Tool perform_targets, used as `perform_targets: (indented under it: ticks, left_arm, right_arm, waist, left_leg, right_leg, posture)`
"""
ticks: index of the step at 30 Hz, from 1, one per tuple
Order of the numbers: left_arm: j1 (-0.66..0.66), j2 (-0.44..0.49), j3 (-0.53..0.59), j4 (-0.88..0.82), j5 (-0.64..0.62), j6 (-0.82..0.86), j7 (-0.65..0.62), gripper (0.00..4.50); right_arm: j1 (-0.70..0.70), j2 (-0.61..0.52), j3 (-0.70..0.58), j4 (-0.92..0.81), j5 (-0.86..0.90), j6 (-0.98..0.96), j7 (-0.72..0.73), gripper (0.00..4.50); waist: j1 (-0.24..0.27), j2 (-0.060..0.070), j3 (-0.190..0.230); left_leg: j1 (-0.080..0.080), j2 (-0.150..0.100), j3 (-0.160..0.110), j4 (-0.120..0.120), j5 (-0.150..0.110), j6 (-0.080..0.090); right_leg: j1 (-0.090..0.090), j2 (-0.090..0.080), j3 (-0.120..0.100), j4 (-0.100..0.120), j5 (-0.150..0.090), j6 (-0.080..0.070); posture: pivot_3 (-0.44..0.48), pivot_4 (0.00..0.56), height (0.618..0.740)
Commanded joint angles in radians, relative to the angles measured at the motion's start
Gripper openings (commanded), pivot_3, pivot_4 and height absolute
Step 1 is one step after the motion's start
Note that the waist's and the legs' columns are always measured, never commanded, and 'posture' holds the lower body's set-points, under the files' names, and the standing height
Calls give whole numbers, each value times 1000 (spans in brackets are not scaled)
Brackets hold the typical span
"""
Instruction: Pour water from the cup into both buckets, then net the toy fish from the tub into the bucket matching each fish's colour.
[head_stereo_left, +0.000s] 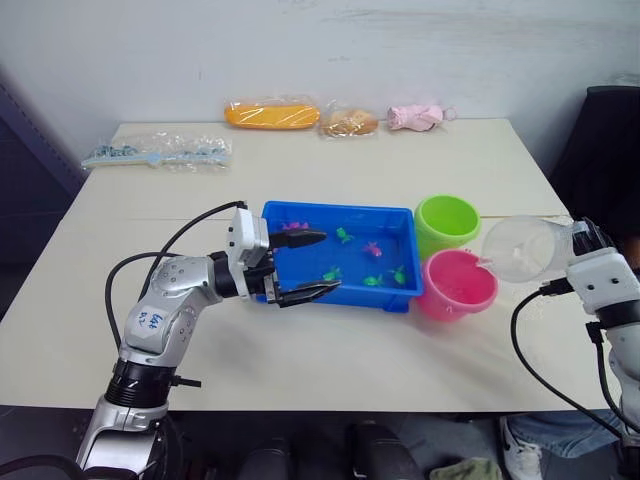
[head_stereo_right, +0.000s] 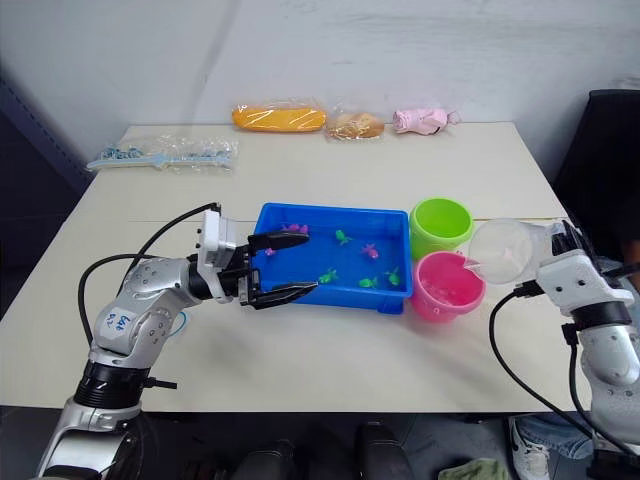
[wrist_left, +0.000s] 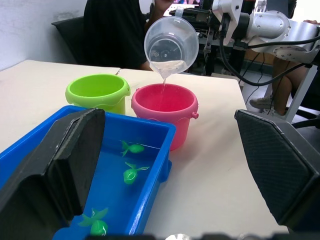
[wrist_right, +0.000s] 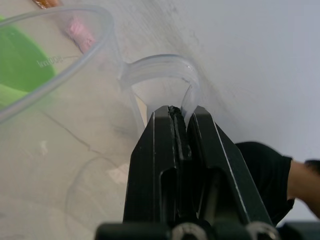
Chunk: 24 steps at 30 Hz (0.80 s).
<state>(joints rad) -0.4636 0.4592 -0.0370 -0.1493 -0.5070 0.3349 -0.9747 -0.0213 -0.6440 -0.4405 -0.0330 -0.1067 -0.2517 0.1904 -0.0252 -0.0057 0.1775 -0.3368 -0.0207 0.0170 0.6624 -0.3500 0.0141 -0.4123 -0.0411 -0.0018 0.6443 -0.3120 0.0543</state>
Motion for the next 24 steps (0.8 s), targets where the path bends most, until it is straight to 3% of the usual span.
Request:
perform_targets:
  ticks: [1,5,10,17,24]
  left_arm:
    - [0,5,26,-19,-11,-18,0,4500]
    - [-24,-4,55,-4,-32,-3,21,4500]
    - [-75,-34,108,26,-95,66,71,4500]
    - [-122,-62,113,57,-46,23,137,4500]
    - [-103,-49,73,60,30,-43,124,4500]
  right_arm:
    - [-35,13,-68,-65,128,104,8,85]
    - [-109,24,-77,-92,231,295,11,85]
    - [-235,4,-59,-27,219,420,-41,85]
    - [-382,-63,76,170,73,346,-56,85]
    - [-497,-111,221,361,-69,200,-78,85]
  waist:
    - [0,0,0]
    - [0,0,0]
    - [1,0,0]
    - [-1,0,0]
    - [-2,0,0]
  left_leg:
    - [0,0,0,0,0,0]
    - [0,0,0,0,0,0]
    - [0,0,0,0,0,0]
    - [-1,0,0,0,0,1]
    - [-1,0,1,0,0,0]
  right_leg:
    - [0,0,0,0,0,0]
    - [0,0,0,0,0,0]
    - [0,0,0,0,0,0]
    - [-1,0,-1,-1,0,0]
    - [-1,0,0,0,0,0]
  posture:
    - [0,150,740]
    - [0,150,740]
    - [0,150,740]
    - [0,150,740]
    - [0,150,740]
